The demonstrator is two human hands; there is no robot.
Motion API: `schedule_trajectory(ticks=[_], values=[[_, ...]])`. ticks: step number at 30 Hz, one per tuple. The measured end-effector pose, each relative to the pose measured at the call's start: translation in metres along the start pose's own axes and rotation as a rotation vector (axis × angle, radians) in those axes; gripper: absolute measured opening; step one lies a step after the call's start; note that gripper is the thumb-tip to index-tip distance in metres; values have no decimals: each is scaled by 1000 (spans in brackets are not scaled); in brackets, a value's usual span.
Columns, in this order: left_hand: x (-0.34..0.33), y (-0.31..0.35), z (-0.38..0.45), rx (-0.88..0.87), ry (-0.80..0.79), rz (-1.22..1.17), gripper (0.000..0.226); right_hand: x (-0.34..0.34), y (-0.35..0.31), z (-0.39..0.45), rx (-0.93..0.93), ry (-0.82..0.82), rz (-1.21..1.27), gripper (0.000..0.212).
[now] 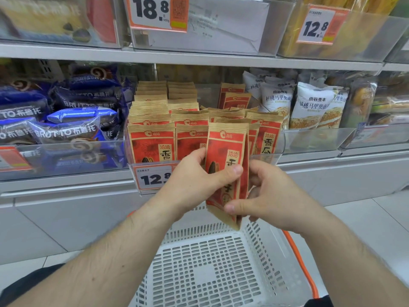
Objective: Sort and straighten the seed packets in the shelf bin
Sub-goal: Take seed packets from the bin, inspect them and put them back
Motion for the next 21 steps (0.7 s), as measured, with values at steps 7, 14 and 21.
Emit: schedule_trajectory(ticks=[7,14,21], values=[[-1,2,-2,49,-152,-65,41,4,-1,1,148,47,83,35],[-9,-1,-6,74,-249,-91,42,1,0,4,178,116,187,28],[-14,0,-8,155,-451,-332,34,-4,-3,8,131,18,482,25]])
Point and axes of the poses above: each hand's wrist, its own z-axis towards the middle knuckle, its own x-axis out of the back of the hand, y = z × x, the point moved 1 cm from there along z, towards the middle knuckle
